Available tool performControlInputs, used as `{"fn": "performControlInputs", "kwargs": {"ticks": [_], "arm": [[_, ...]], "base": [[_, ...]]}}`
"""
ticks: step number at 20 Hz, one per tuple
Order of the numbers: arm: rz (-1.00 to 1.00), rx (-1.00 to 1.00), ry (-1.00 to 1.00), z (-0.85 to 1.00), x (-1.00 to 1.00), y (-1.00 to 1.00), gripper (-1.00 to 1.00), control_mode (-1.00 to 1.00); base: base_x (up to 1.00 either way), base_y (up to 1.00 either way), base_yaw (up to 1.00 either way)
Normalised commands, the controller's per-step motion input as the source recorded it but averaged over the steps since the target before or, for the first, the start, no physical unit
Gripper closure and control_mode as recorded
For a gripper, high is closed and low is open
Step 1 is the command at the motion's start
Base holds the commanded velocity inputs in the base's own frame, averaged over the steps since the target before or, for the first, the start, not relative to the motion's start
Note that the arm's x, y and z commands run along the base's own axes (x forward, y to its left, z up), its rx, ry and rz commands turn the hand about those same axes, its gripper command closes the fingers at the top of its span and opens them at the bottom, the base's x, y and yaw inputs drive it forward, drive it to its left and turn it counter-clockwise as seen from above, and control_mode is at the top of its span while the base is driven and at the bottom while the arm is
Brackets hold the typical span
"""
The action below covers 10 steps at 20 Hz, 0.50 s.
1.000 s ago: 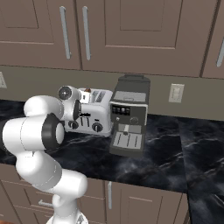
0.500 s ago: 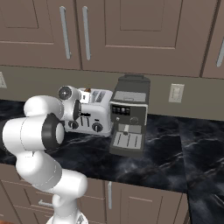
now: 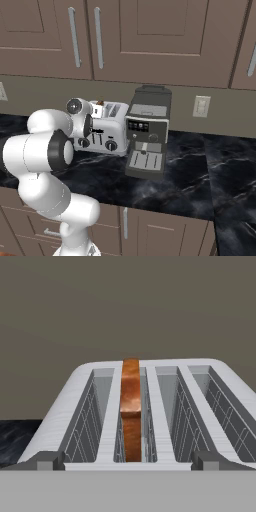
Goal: Start the toaster. Once the lever pops up, take the bread to the plate on the dining counter.
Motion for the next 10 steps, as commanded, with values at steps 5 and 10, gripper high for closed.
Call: {"fn": "performControlInputs", "kwargs": {"ticks": [5, 10], "arm": [[0.00, 0.00, 0.00, 0.00, 0.11, 0.00, -1.00, -1.00], [0.00, 0.00, 0.00, 0.00, 0.23, 0.00, -1.00, -1.00]], "base": [[0.00, 0.00, 0.00], [0.00, 0.00, 0.00]]}}
